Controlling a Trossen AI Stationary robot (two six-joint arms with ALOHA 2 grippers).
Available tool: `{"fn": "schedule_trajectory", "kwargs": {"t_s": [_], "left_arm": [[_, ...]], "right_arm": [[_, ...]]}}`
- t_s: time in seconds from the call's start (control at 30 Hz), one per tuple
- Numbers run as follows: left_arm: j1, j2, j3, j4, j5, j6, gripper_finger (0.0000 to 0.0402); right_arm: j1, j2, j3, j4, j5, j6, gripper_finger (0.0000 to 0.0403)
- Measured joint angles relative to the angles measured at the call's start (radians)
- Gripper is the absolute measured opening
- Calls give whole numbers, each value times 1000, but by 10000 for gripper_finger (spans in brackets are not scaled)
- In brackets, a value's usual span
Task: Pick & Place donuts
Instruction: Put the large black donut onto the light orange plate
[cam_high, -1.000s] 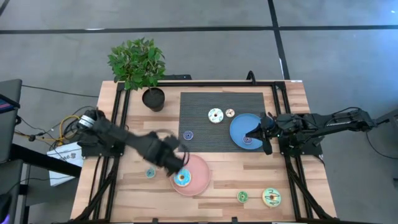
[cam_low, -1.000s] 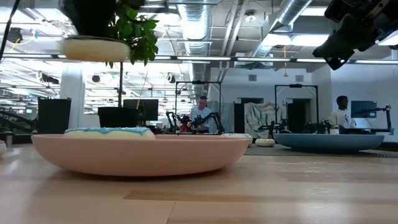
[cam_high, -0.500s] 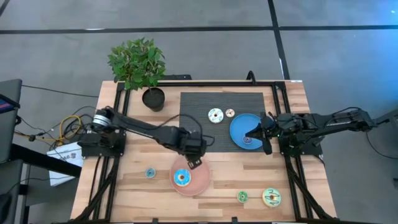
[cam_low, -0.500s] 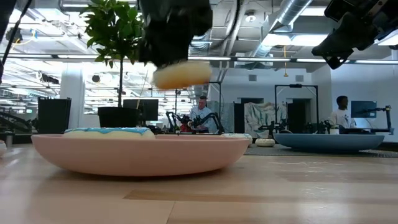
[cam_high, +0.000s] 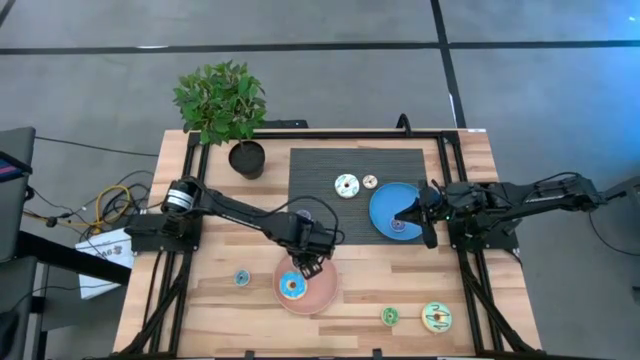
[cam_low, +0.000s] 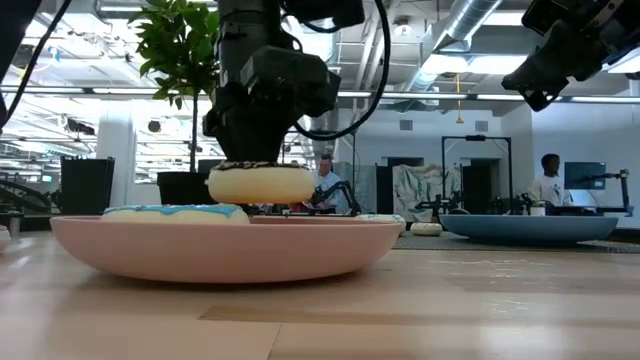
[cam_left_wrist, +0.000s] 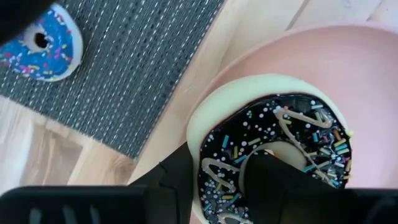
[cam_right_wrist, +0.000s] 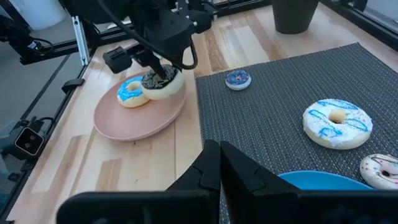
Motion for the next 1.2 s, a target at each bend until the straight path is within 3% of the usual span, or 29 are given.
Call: {"fn": "schedule_trajectory", "kwargs": {"t_s": [0.4,0.87,1.2], "left_arm": [[-1,1,0,-16,42,-54,108],[-4,1,0,-60,87,-90,181],[-4,1,0,-80,127,-90,197]], "right_arm": [[0,0,0,-3,0,-1,0],[0,0,0,-3,0,-1,0],[0,0,0,-3,0,-1,0]]}}
